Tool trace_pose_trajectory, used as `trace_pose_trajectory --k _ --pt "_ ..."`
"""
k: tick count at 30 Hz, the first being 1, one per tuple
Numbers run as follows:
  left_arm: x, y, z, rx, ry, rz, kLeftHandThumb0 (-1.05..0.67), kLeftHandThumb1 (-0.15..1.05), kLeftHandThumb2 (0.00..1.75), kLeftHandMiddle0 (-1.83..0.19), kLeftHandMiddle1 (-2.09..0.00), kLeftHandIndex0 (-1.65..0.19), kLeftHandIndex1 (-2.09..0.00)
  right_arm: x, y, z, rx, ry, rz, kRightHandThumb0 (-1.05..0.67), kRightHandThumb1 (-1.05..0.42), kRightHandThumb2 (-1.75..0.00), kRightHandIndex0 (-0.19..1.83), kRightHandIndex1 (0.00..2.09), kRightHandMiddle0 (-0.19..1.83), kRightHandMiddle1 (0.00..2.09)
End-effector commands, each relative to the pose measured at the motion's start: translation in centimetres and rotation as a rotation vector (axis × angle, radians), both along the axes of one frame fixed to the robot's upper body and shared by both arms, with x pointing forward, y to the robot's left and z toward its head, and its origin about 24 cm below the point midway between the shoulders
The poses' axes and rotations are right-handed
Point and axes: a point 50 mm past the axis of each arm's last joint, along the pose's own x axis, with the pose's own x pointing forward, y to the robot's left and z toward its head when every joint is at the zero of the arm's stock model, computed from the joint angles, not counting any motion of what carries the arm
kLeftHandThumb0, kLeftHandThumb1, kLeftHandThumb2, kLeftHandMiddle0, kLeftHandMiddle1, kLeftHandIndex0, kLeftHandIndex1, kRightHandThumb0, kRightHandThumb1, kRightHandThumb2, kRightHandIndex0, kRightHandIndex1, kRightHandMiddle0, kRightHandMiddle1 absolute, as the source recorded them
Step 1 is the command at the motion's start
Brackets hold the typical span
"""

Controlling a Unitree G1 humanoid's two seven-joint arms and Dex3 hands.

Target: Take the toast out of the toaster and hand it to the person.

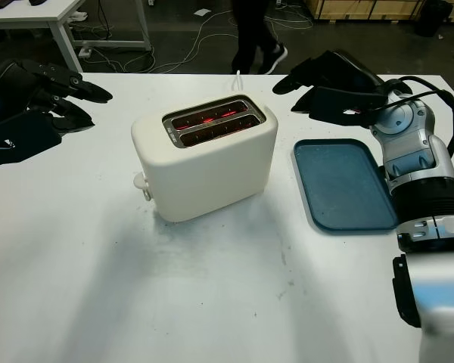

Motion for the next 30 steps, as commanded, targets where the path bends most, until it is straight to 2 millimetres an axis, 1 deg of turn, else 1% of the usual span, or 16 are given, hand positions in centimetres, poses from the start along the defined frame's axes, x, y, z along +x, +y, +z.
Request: trace_pose_trajectory --k 1,7,14,19,26,30 --pt "0.18 -0.23 0.15 0.001 -0.021 -0.002 0.00 0.83 0.00 -1.05 -0.42 -1.05 -0.08 -0.14 -0.46 -0.20 0.008 0.001 -0.002 -0.12 -0.92 -0.03 1.08 0.15 0.99 0.02" --pt "0.43 -0.33 -0.16 -0.007 -0.025 -0.024 0.00 0.82 0.00 -1.06 -0.46 -1.07 -0.08 -0.01 -0.27 -0.40 0.021 0.013 -0.008 -0.13 -0.92 -0.03 1.07 0.14 0.99 0.01" --pt "0.39 -0.27 -0.13 -0.013 -0.022 -0.025 0.01 0.82 0.00 -1.05 -0.50 -1.07 -0.08 -0.01 0.03 -0.35 0.002 0.018 -0.011 -0.19 -0.92 -0.04 1.04 0.12 0.97 0.00" --pt "0.54 -0.30 -0.23 -0.015 -0.029 -0.030 -0.01 0.81 0.00 -1.04 -0.54 -1.08 -0.08 -0.12 -0.09 -0.33 0.013 0.016 -0.004 -0.19 -0.92 -0.04 1.05 0.11 0.97 0.00" --pt "0.56 -0.52 -0.07 -0.018 -0.040 -0.043 0.02 0.81 0.00 -1.03 -0.58 -1.09 -0.08 -0.12 -0.21 -0.47 0.016 0.017 -0.005 -0.21 -0.92 -0.05 1.05 0.11 0.98 0.01" --pt "0.48 -0.43 -0.10 -0.023 -0.025 -0.031 0.02 0.82 0.01 -1.00 -0.59 -1.08 -0.08 -0.09 -0.19 -0.53 0.015 0.012 -0.003 -0.22 -0.92 -0.04 1.06 0.11 0.97 0.00"
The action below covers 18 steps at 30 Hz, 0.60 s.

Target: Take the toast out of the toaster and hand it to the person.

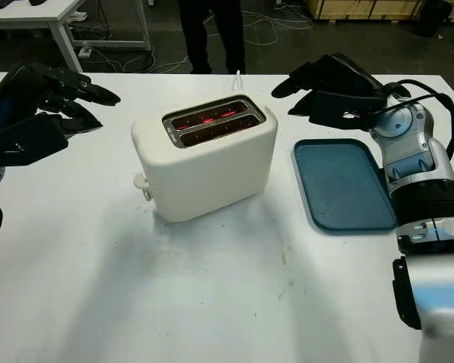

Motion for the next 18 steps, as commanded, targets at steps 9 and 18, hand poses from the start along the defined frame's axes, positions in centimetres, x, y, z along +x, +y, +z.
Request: trace_pose_trajectory --k 9,18 --pt "-0.04 -0.05 0.48 0.012 -0.022 0.001 0.00 0.82 0.00 -0.98 -0.64 -1.08 -0.07 -0.14 -0.30 -0.27 0.030 -0.002 0.000 -0.21 -0.92 -0.03 1.07 0.10 0.97 0.00" --pt "-0.07 -0.08 0.44 0.004 -0.026 0.001 0.02 0.82 0.00 -0.96 -0.68 -1.08 -0.07 -0.08 -0.27 -0.33 0.032 -0.007 0.009 -0.19 -0.92 -0.03 1.08 0.09 0.98 0.01"
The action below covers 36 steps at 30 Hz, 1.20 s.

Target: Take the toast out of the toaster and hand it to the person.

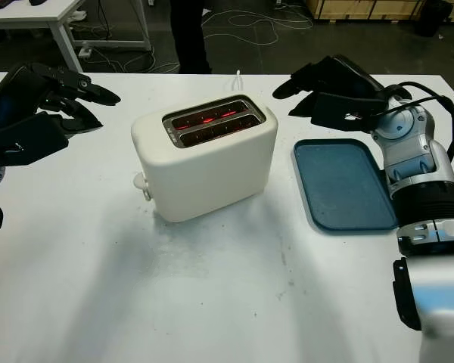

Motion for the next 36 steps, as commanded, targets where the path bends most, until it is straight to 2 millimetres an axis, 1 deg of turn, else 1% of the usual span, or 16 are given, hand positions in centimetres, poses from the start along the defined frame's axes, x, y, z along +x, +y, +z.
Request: trace_pose_trajectory --k 1,10,14,25,36 --pt "-0.08 -0.09 0.43 0.010 -0.027 -0.002 0.03 0.82 0.00 -0.96 -0.68 -1.08 -0.07 -0.02 0.05 0.01 0.020 -0.011 0.009 -0.19 -0.92 -0.03 1.08 0.09 0.98 0.01" --pt "0.03 0.00 0.24 -0.004 -0.021 -0.007 0.03 0.82 0.00 -0.95 -0.73 -1.09 -0.07 -0.02 0.00 -0.16 0.015 -0.002 -0.003 -0.23 -0.92 -0.04 1.07 0.08 0.96 0.00" --pt "0.07 -0.06 0.30 0.005 -0.018 -0.004 0.01 0.82 0.00 -0.95 -0.74 -1.09 -0.07 -0.08 -0.01 -0.17 0.011 -0.008 0.002 -0.23 -0.92 -0.04 1.09 0.09 0.97 0.01" --pt "0.20 -0.12 0.37 0.009 -0.021 -0.009 0.02 0.81 0.00 -0.92 -0.76 -1.09 -0.07 -0.08 0.06 -0.14 0.011 -0.008 0.003 -0.24 -0.92 -0.05 1.09 0.08 0.98 0.01" --pt "0.08 -0.11 0.53 0.006 -0.028 -0.013 0.01 0.82 0.00 -0.91 -0.78 -1.09 -0.07 -0.25 -0.32 -0.21 0.019 -0.009 -0.006 -0.29 -0.92 -0.05 1.10 0.09 0.98 0.00"
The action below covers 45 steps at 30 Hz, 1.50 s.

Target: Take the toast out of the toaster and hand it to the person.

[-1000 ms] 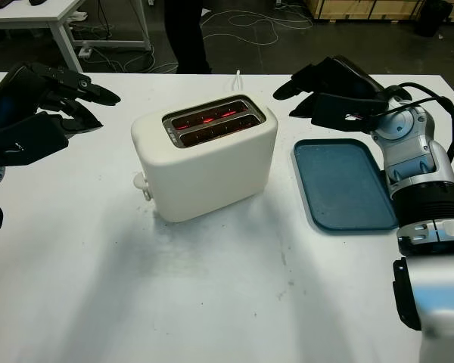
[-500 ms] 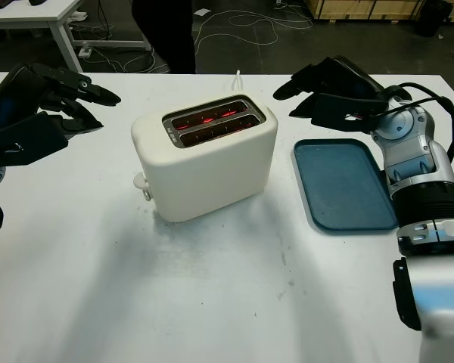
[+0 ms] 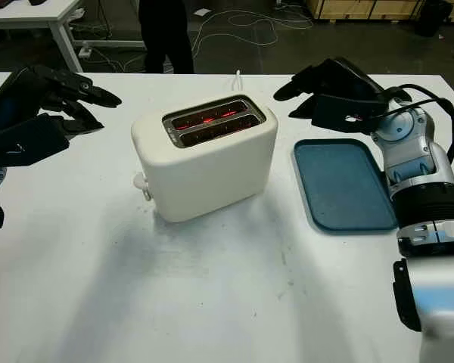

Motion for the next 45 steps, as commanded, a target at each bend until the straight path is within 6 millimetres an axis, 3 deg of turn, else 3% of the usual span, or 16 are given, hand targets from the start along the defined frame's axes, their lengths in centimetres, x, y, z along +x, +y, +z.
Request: trace_pose_trajectory --k 1,45 --pt "-0.10 -0.13 0.73 0.005 -0.028 0.000 0.01 0.82 0.01 -0.90 -0.78 -1.08 -0.07 -0.15 -0.16 0.04 0.016 -0.014 0.000 -0.30 -0.92 -0.05 1.10 0.09 0.98 0.00" --pt "-0.11 -0.11 0.32 -0.003 -0.026 0.002 0.03 0.82 0.00 -0.91 -0.83 -1.10 -0.06 0.01 -0.46 -0.42 0.006 -0.009 -0.009 -0.45 -0.92 -0.08 1.10 0.18 1.01 0.01"
